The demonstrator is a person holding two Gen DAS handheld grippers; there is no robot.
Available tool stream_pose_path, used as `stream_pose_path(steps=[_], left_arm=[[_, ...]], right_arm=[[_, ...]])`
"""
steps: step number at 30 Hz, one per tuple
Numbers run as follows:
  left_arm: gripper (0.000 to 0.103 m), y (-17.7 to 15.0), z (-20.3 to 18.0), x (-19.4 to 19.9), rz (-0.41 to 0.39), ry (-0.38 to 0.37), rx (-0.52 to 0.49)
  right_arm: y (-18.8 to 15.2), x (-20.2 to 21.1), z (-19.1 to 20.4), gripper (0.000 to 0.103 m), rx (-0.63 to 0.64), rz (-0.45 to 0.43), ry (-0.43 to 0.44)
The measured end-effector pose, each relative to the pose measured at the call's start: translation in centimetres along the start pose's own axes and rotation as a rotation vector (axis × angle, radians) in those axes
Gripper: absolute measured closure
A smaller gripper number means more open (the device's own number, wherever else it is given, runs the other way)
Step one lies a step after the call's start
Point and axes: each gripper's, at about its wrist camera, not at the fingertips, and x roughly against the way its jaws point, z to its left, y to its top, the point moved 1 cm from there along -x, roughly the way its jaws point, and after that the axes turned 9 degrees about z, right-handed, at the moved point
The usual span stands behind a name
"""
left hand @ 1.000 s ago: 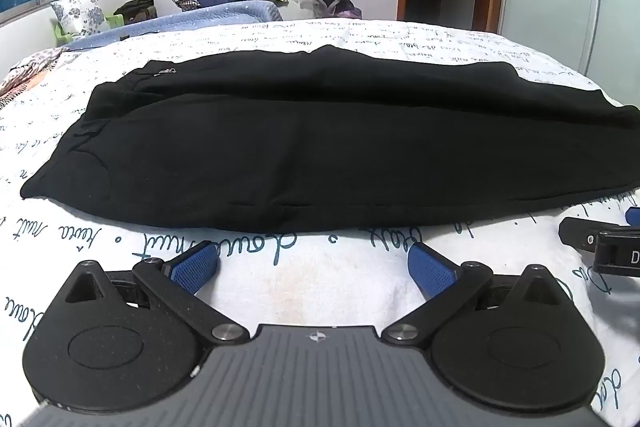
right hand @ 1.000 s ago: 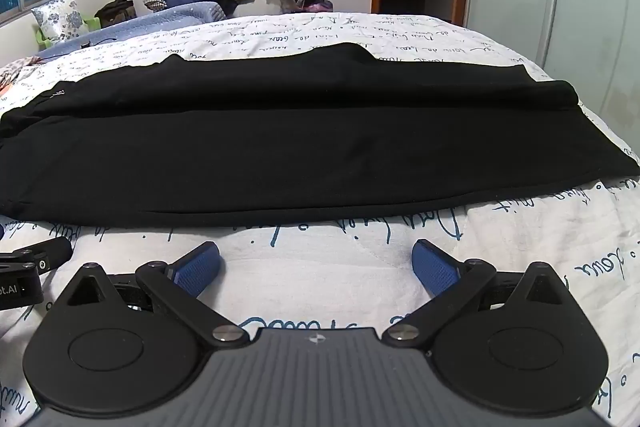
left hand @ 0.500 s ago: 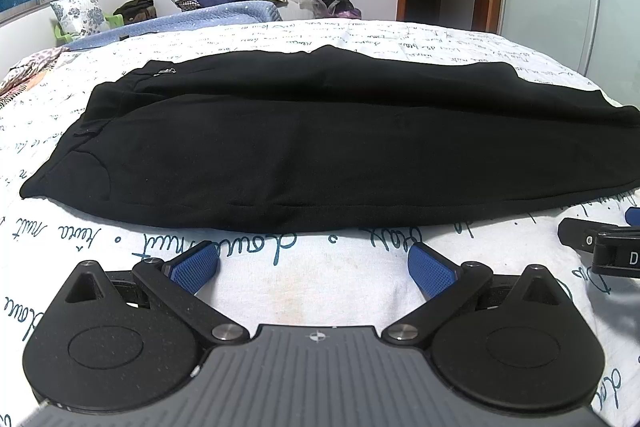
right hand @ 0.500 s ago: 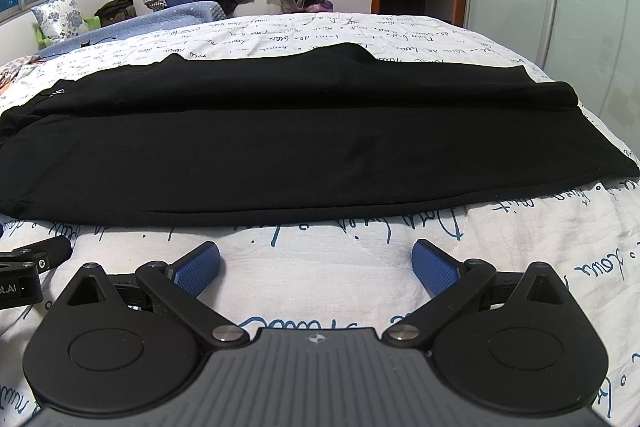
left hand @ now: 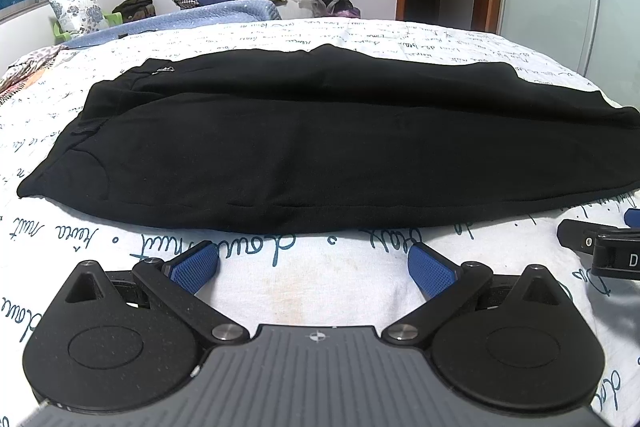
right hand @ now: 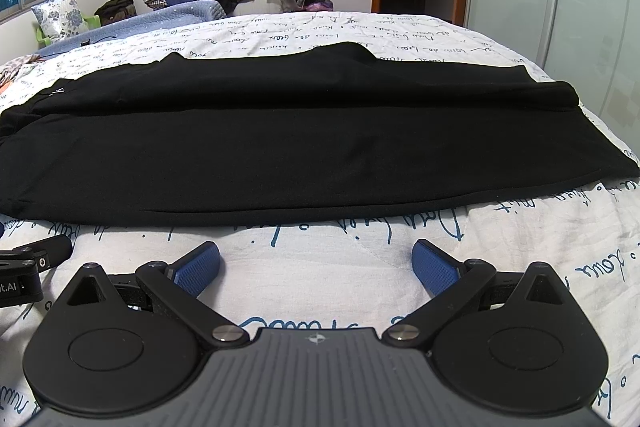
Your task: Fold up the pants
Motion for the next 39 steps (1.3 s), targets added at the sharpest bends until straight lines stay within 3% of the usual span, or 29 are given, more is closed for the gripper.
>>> stream_pose_path(steps=[29, 39], left_arm=[[0.001, 0.0, 0.2, 0.2, -0.005, 0.000, 0.005], [0.001, 0.8, 1.4, 1.3, 0.076, 0.012, 0.038]], right_arm=[[0.0, 0.0, 0.1, 0.000, -0.001, 0.001, 0.003], [2.2, 3.6, 0.0, 0.000, -0.052, -0.040, 0.121]])
